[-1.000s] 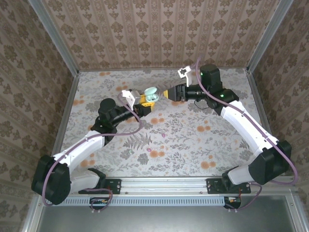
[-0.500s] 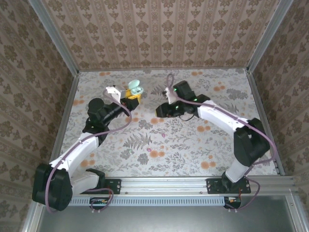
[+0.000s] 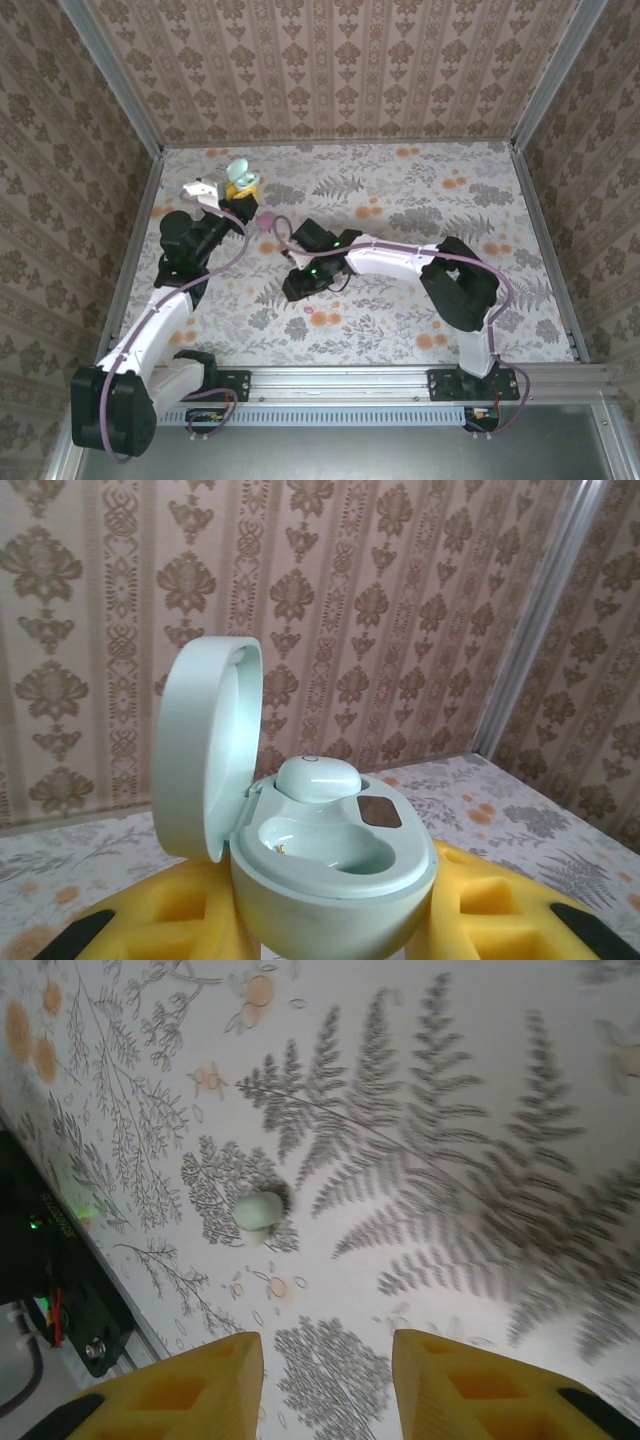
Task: Insert wireless bluetooth earbuds into charging case
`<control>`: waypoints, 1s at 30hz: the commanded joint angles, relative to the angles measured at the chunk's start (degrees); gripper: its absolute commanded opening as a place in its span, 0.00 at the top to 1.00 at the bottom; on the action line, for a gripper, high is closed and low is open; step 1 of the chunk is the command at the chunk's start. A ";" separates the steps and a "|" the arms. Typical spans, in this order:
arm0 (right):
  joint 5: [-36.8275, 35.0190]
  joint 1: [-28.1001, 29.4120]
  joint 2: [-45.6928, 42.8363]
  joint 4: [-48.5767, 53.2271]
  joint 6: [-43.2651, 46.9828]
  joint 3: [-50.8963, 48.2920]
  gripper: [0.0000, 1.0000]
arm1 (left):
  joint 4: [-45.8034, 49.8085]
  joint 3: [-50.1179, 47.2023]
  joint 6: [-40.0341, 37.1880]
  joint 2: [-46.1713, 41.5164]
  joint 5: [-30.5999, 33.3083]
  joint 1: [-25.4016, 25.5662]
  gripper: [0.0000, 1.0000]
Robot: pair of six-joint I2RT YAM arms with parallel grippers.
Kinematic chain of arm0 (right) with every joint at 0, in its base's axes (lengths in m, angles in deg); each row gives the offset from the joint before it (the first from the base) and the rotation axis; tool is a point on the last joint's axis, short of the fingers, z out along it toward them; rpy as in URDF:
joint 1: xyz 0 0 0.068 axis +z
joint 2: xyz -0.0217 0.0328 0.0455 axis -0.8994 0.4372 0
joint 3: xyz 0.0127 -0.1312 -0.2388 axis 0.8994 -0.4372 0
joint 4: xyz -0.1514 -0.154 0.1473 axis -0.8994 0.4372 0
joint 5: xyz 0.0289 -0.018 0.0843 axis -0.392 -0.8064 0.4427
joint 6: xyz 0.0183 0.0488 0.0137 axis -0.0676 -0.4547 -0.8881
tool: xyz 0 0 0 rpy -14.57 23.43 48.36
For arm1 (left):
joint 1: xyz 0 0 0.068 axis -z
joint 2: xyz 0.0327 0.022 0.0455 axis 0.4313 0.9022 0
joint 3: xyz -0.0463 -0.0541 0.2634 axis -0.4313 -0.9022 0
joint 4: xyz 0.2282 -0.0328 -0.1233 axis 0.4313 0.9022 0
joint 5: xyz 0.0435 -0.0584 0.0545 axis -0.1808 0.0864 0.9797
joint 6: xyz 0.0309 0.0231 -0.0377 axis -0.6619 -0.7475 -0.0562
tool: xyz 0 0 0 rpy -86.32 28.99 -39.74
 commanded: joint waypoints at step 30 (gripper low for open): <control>-19.93 12.23 21.25 21.41 5.01 27.83 0.54 | 9.46 -1.61 -2.83 -11.39 5.28 -2.89 0.69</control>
